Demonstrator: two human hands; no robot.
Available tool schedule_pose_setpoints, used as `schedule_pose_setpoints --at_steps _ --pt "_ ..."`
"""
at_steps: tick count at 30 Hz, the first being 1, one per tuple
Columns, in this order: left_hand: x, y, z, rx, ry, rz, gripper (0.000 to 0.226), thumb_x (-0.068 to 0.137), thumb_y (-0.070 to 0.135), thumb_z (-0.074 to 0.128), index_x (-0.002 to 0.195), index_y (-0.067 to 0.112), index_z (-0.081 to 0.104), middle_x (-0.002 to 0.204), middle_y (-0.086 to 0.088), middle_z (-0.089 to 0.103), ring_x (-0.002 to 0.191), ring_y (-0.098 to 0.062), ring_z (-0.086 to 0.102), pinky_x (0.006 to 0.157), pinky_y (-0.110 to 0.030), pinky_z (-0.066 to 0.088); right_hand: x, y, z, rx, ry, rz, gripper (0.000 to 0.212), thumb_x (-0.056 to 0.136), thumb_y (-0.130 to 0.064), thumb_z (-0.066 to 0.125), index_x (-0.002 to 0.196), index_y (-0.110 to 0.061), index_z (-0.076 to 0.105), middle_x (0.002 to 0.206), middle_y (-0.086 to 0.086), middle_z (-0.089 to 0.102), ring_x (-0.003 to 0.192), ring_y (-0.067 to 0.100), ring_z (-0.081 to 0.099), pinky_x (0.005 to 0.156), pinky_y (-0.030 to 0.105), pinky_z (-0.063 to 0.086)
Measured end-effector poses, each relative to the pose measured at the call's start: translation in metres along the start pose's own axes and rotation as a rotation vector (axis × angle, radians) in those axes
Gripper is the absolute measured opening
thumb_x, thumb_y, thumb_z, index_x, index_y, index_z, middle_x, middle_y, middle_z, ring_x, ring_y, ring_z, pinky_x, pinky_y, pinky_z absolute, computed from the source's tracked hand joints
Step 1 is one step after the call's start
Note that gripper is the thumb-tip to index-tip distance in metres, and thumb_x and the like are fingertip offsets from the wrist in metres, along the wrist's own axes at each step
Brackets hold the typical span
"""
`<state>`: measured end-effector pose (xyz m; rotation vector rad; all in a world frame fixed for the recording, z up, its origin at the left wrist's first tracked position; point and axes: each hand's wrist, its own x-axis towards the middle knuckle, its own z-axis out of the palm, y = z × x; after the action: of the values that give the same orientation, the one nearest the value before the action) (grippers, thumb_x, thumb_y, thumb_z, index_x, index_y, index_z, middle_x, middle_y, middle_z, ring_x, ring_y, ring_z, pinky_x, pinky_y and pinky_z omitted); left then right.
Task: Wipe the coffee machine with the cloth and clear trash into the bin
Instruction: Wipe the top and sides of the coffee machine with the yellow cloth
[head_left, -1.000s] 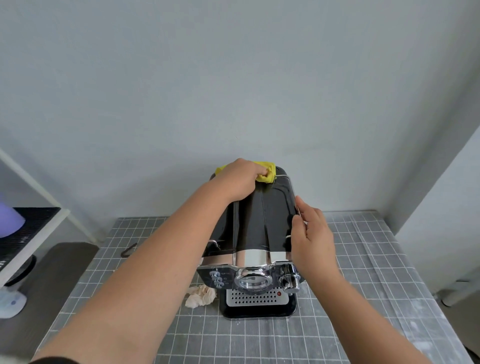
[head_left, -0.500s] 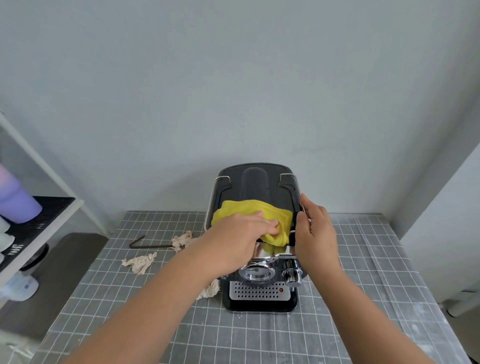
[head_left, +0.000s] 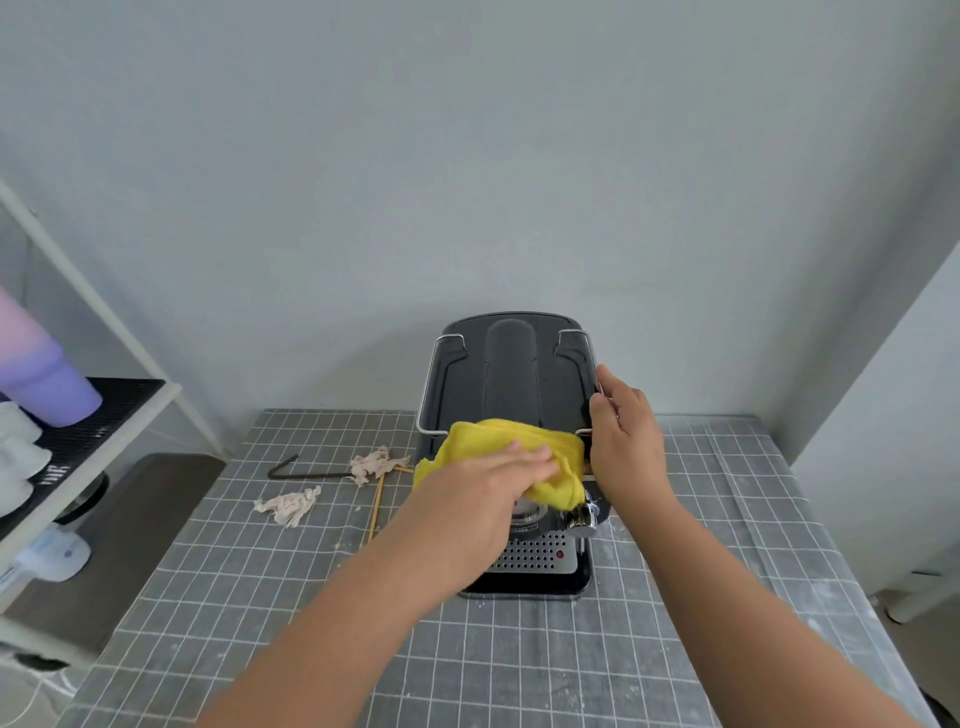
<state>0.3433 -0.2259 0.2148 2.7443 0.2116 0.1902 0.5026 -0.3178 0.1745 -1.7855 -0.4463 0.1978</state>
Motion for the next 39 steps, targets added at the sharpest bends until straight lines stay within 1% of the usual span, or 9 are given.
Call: schedule_pose_setpoints --at_steps 3,6,11,16,21,27,30,34,39 --pt "0.029 0.0 0.001 0.08 0.031 -0.057 0.056 0.095 0.0 0.039 0.142 0.029 0.042 0.153 0.015 0.034 0.142 -0.005 0.029 0.112 -0.028 0.03 0.001 0.001 -0.004 0.009 -0.033 0.015 0.042 0.101 -0.02 0.038 0.143 -0.022 0.042 0.128 -0.005 0.048 0.106 0.002 0.049 0.084 0.009 0.03" --pt "0.068 -0.008 -0.002 0.176 -0.006 -0.078 0.06 0.089 -0.004 0.041 0.141 0.025 0.044 0.15 0.006 0.041 0.137 -0.015 0.039 0.11 -0.034 0.035 0.001 0.002 -0.01 0.045 -0.081 0.034 0.043 0.101 -0.02 0.039 0.143 -0.024 0.042 0.125 -0.01 0.047 0.109 0.001 0.043 0.092 0.016 0.027" --pt "0.132 -0.012 -0.003 0.226 -0.231 0.011 0.051 0.092 0.006 0.038 0.132 0.034 0.052 0.124 -0.002 0.063 0.112 -0.027 0.058 0.087 -0.04 0.049 0.001 0.001 -0.015 0.067 -0.108 0.029 0.043 0.101 -0.017 0.038 0.143 -0.022 0.043 0.126 -0.007 0.044 0.116 0.005 0.042 0.099 0.019 0.027" --pt "0.16 -0.013 -0.014 0.309 -0.238 -0.018 0.045 0.098 0.015 0.033 0.137 0.034 0.047 0.095 -0.009 0.053 0.08 -0.025 0.049 0.065 -0.032 0.034 0.001 0.003 -0.01 0.002 -0.074 0.002 0.043 0.101 -0.017 0.034 0.143 -0.026 0.042 0.135 -0.001 0.032 0.094 0.006 0.051 0.084 0.017 0.038" --pt "0.172 -0.008 -0.015 0.429 -0.176 -0.088 0.045 0.093 0.014 0.038 0.131 0.036 0.049 0.11 -0.011 0.06 0.086 -0.029 0.052 0.064 -0.033 0.035 0.003 0.006 -0.009 -0.084 -0.069 -0.022 0.045 0.099 -0.022 0.034 0.143 -0.03 0.042 0.142 0.0 0.033 0.127 0.024 0.041 0.108 0.043 0.036" --pt "0.158 -0.019 0.002 0.325 -0.143 -0.084 0.057 0.091 0.009 0.038 0.139 0.038 0.043 0.142 0.006 0.051 0.123 -0.025 0.051 0.088 -0.034 0.046 0.002 0.008 -0.011 -0.125 -0.087 -0.052 0.044 0.1 -0.019 0.034 0.144 -0.027 0.041 0.136 0.001 0.042 0.128 0.019 0.032 0.105 0.025 0.024" --pt "0.136 -0.031 -0.004 0.228 -0.186 -0.05 0.046 0.096 0.019 0.037 0.131 0.044 0.051 0.136 0.008 0.055 0.118 -0.023 0.054 0.095 -0.041 0.045 0.004 0.011 -0.011 -0.133 -0.087 -0.06 0.044 0.101 -0.019 0.035 0.143 -0.025 0.041 0.138 0.001 0.041 0.128 0.018 0.03 0.102 0.021 0.02" --pt "0.109 -0.034 -0.007 0.228 -0.262 0.066 0.039 0.091 0.02 0.032 0.108 0.041 0.06 0.121 0.012 0.064 0.099 -0.019 0.059 0.084 -0.044 0.051 0.003 0.014 -0.009 -0.116 -0.072 -0.072 0.043 0.101 -0.021 0.034 0.144 -0.024 0.041 0.14 0.001 0.041 0.131 0.018 0.029 0.103 0.022 0.019" --pt "0.132 -0.023 -0.004 0.316 -0.23 0.066 0.041 0.087 0.022 0.032 0.114 0.046 0.052 0.105 0.004 0.065 0.093 -0.024 0.06 0.074 -0.043 0.052 0.003 0.015 -0.006 -0.093 -0.027 -0.075 0.043 0.101 -0.018 0.034 0.143 -0.025 0.042 0.138 0.002 0.043 0.127 0.017 0.031 0.103 0.02 0.017"
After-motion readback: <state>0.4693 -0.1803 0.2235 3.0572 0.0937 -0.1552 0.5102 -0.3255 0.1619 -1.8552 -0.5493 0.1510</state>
